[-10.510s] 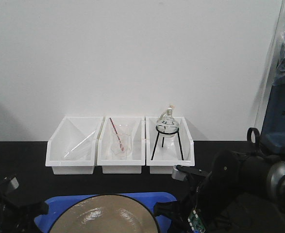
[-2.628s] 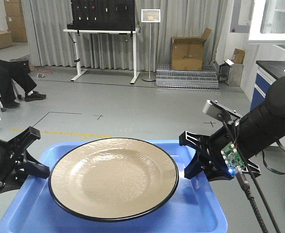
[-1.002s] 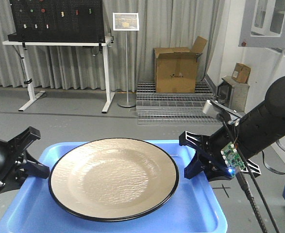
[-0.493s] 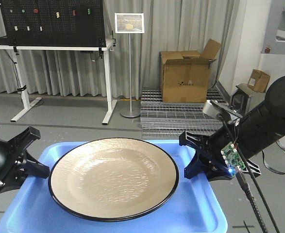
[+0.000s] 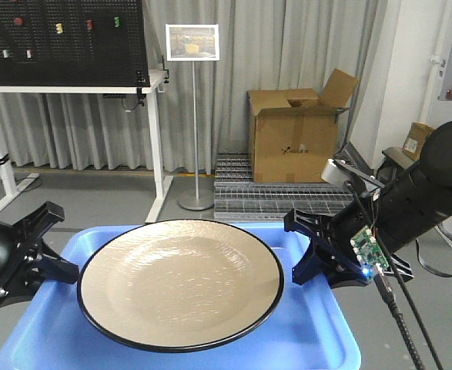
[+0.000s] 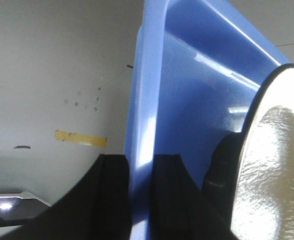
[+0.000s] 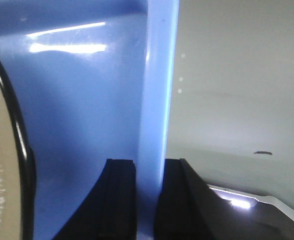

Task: Place disk in tray to left cabinet
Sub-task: 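Carry the tray with both grippers while the base drives to the cabinet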

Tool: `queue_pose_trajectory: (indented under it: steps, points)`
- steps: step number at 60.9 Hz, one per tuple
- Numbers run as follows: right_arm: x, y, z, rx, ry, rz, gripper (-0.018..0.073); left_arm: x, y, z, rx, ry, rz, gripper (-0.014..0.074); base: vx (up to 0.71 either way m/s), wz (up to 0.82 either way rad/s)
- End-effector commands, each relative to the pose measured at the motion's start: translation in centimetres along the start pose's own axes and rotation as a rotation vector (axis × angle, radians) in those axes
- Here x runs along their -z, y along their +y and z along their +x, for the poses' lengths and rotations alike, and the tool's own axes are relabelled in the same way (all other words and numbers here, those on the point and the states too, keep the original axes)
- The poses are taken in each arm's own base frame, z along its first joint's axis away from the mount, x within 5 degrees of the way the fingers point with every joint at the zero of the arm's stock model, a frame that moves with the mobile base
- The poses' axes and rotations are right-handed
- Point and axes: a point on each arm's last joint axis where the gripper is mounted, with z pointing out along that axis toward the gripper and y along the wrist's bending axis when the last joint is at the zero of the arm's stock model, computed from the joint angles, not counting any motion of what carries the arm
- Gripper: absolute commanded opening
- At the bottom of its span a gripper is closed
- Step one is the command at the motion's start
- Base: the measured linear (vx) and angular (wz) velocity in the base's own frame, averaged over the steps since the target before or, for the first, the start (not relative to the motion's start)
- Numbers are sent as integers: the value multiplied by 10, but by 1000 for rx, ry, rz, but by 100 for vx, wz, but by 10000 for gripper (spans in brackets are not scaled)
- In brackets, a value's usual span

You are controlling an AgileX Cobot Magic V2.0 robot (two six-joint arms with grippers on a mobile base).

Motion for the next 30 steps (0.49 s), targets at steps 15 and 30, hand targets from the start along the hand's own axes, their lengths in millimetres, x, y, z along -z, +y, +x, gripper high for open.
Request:
queue_pose_trajectory:
  steps: [15,30]
  points:
    - [29,39,4,-12,-70,-230,-4,17,-41,12,62,16,241,0,64,-9]
    - [29,39,4,-12,-71,-231,-4,17,-41,12,62,16,241,0,62,-6]
